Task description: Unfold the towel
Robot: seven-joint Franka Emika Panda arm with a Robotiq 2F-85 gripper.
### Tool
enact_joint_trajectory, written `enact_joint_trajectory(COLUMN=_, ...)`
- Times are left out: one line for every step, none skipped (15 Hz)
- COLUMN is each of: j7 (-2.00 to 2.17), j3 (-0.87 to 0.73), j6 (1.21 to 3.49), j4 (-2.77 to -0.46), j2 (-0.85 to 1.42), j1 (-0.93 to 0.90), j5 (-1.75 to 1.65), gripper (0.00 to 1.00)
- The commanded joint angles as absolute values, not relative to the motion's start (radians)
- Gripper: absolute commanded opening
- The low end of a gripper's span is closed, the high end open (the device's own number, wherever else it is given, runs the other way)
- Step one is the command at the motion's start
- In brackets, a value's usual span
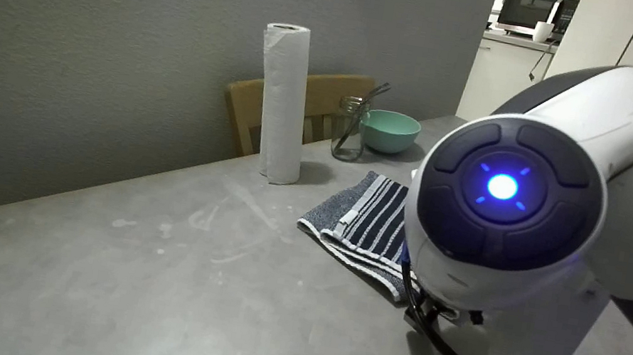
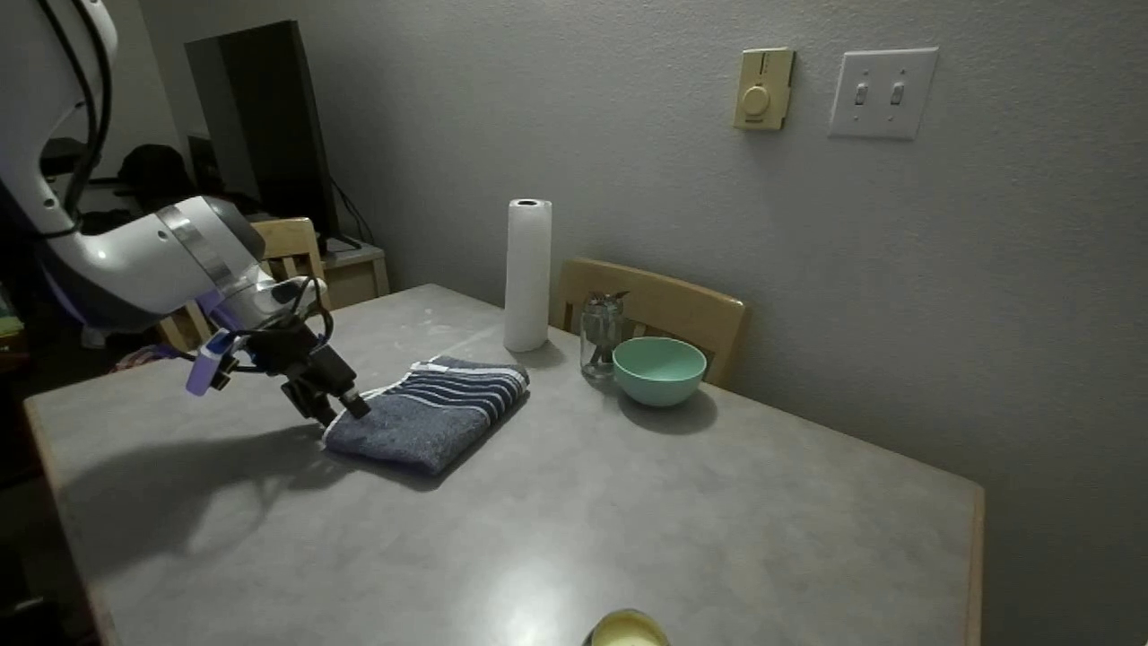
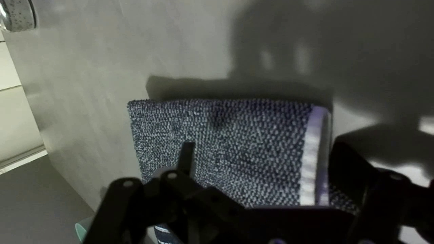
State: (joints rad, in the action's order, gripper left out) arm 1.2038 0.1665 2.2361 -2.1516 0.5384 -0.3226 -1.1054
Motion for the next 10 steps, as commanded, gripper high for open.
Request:
enact_joint_trajectory(j7=1.194, j3=0.133, j6=2.289, j4=-2.181, j2=0.529, j1=-0.286, j5=-1.147, gripper=1.00)
enact_joint_trajectory(j7=1.196, j3=0.127, j6=2.293, j4=-2.181, j2=0.528, j1=-0.282, j5=-1.151, gripper=1.00)
enact_joint_trajectory(j7=1.196, j3=0.123, j6=2.296, j4=-2.180, j2=0.528, j1=-0.277, j5=-1.155, gripper=1.00)
enact_joint_trajectory(j7=1.198, j3=0.121, j6=2.301, j4=-2.179, j2=0.529, j1=-0.272, j5=-1.158, gripper=1.00)
enact_joint_trajectory(j7=1.199, j3=0.119, j6=2.303, j4=-2.178, j2=0.530, j1=-0.269, j5=-1.159, gripper=1.00)
enact_joint_trajectory(j7=1.200, j3=0.119, j6=2.304, j4=-2.177, j2=0.531, j1=-0.267, j5=-1.157, gripper=0.95)
enact_joint_trajectory(j7=1.197, j3=0.120, j6=2.306, j4=-2.176, j2=0.532, j1=-0.266, j5=-1.154, gripper=0.74)
enact_joint_trajectory(j7=1.197, j3=0.121, j6=2.307, j4=-2.174, j2=0.533, j1=-0.266, j5=-1.152, gripper=0.71)
enact_joint_trajectory(j7=1.193, j3=0.124, j6=2.307, j4=-2.173, j2=0.534, j1=-0.267, j5=-1.149, gripper=0.70)
enact_joint_trajectory(j7=1.189, j3=0.127, j6=2.310, j4=-2.172, j2=0.534, j1=-0.267, j5=-1.144, gripper=0.62)
